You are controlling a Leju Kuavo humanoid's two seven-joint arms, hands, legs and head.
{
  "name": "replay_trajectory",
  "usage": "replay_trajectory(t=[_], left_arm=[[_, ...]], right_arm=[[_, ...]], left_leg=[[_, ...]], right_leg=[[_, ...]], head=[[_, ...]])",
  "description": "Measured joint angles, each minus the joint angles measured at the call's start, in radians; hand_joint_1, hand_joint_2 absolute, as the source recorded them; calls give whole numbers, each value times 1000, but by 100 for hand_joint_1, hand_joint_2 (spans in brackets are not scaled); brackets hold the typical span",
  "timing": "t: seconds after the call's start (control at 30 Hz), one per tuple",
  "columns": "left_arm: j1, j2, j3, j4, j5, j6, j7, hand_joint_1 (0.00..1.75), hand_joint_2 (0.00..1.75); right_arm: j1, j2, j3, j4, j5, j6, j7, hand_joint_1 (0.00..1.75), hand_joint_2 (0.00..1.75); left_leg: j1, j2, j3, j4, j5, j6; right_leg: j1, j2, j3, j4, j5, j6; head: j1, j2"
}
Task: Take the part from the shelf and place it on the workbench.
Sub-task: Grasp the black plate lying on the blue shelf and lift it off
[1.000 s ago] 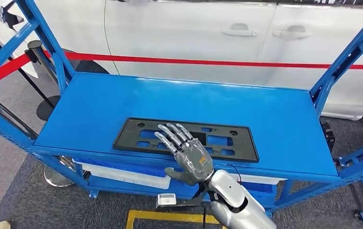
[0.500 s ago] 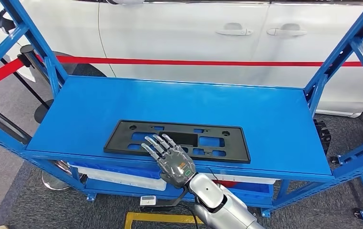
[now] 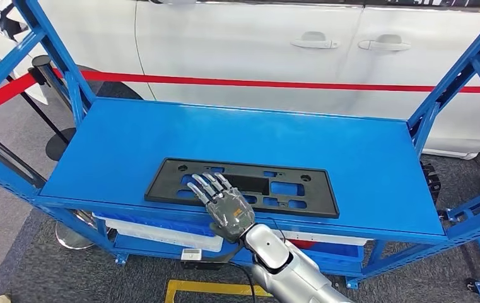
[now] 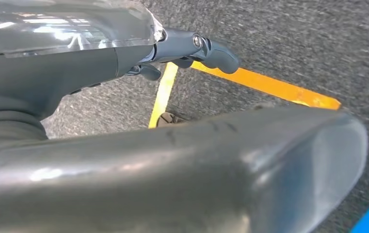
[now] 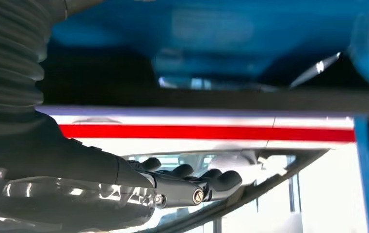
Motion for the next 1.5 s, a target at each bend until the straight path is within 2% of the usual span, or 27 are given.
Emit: replay_trajectory(t=[0.1,0.17,0.2,0.27,0.3,0.33,0.37,0.43,0.5,0.53,0.6,0.67,0.73,0.8,0.83,0.87,0.9,0.97,1.03,1.13,1.2,1.3,1.33,1.37,1.4,1.43,1.5], left_arm=[[-1,1,1,0,-2,2,-1,0,0],[0,3,2,0,-5,2,-1,0,0],[0,4,2,0,-7,2,-1,0,0],[1,5,2,0,-9,2,0,0,0],[1,5,2,0,-9,2,0,0,0],[3,6,2,0,-9,2,0,0,0],[4,6,3,0,-10,2,0,0,0],[4,7,3,0,-10,2,0,0,0],[4,8,3,0,-10,2,0,0,0],[3,8,3,0,-10,2,0,0,0],[3,8,3,0,-10,2,0,0,0],[3,7,3,0,-10,2,0,0,0],[3,7,3,0,-10,2,0,0,0],[3,7,4,0,-11,2,0,0,0],[3,7,4,0,-11,2,0,0,0],[3,7,4,0,-12,1,0,0,0],[3,7,4,0,-12,0,0,0,0],[2,7,4,0,-15,-1,1,0,0],[-1,8,4,0,-17,-1,4,0,0],[-3,8,4,0,-20,1,7,0,0],[-3,10,4,0,-23,1,7,0,0],[-3,11,5,0,-29,1,8,0,0],[-2,12,5,0,-30,1,8,0,0],[-2,13,6,0,-31,1,8,0,0],[-2,13,7,0,-31,1,8,0,0],[-2,14,8,0,-31,1,9,0,0],[-4,15,10,0,-32,1,9,0,0]], right_arm=[[-15,3,-11,1,-11,-1,1,0,175],[-22,5,-22,-1,-13,0,1,0,175],[-26,6,-25,-2,-14,1,1,0,175],[-30,8,-30,-3,-15,2,0,0,175],[-30,9,-31,-3,-16,4,0,0,175],[-30,8,-32,-2,-17,5,0,0,175],[-29,8,-32,-2,-18,5,0,0,175],[-30,9,-33,-3,-19,5,0,0,175],[-31,9,-35,-3,-19,5,0,0,175],[-32,10,-36,-3,-19,5,0,0,175],[-32,10,-38,-3,-19,5,0,0,175],[-33,10,-40,-4,-19,5,0,0,175],[-34,10,-43,-5,-20,6,0,0,175],[-33,10,-46,-5,-22,11,-1,0,175],[-32,9,-47,-5,-24,14,-1,0,175],[-32,9,-48,-4,-25,17,-2,0,175],[-33,9,-49,-3,-25,19,-3,0,175],[-38,10,-51,1,-19,18,-1,0,175],[-46,12,-51,15,4,11,8,0,175],[-53,18,-47,49,70,0,46,0,175],[-62,25,-40,76,126,0,83,0,175],[-80,35,-26,125,197,15,138,0,175],[-87,39,-22,142,210,21,152,0,175],[-95,42,-20,158,218,26,162,0,175],[-103,45,-19,172,222,30,169,3,175],[-112,48,-17,186,225,35,175,30,175],[-130,52,-15,210,228,48,183,98,175]], left_leg=[[-2,0,-2,-1,-2,-16],[0,0,-9,22,-22,-27],[1,0,-27,61,-47,-31],[3,0,-89,196,-112,-37],[3,0,-120,258,-134,-40],[4,0,-137,290,-137,-41],[4,0,-133,280,-118,-41],[4,0,-76,153,-43,-38],[1,-1,-20,34,1,-30],[-1,-2,-10,10,5,-25],[-2,-3,-10,4,5,-15],[3,-2,-8,-3,10,-3],[7,0,-7,-7,13,7],[6,0,-9,-7,14,10],[6,0,-9,-7,13,10],[6,0,-9,-6,13,10],[6,0,-8,-5,12,9],[5,-2,-5,-3,9,5],[2,-3,-8,0,7,-4],[2,-2,-11,-1,5,-22],[3,-2,-26,37,-23,-32],[5,-2,-113,229,-116,-41],[5,-2,-137,279,-129,-43],[5,-2,-146,296,-124,-44],[5,-2,-132,267,-99,-43],[5,-2,-100,203,-62,-41],[4,-2,-29,58,-7,-33]], right_leg=[[2,2,8,-24,1,-10],[-2,2,13,-33,5,-22],[-5,1,16,-38,7,-27],[-3,-1,18,-39,6,-33],[-2,-1,18,-39,6,-34],[-1,-1,18,-38,5,-34],[-1,0,20,-37,4,-34],[-1,3,24,-33,0,-31],[2,5,22,-27,-5,-24],[4,5,20,-25,-5,-20],[6,6,18,-25,-3,-11],[6,5,14,-9,-19,-2],[2,4,-24,78,-73,7],[-2,3,-89,212,-131,14],[-4,3,-110,252,-138,16],[-6,2,-113,256,-126,17],[-7,2,-95,216,-95,16],[-8,1,-29,78,-26,9],[-3,1,10,-10,0,2],[-2,3,10,-26,0,-9],[-7,2,14,-33,4,-21],[-5,0,16,-36,3,-30],[-4,0,18,-36,3,-31],[-3,0,19,-36,2,-32],[-3,1,22,-36,2,-32],[-2,2,26,-35,0,-31],[0,4,30,-33,-3,-26]], head=[[-1,0],[-1,0],[-1,0],[-2,0],[-2,0],[-2,0],[-2,0],[-2,0],[-1,0],[-1,0],[-1,0],[0,0],[2,0],[2,0],[2,0],[2,0],[2,0],[2,0],[2,0],[2,0],[1,0],[1,0],[1,0],[1,0],[1,0],[1,0],[1,0]])
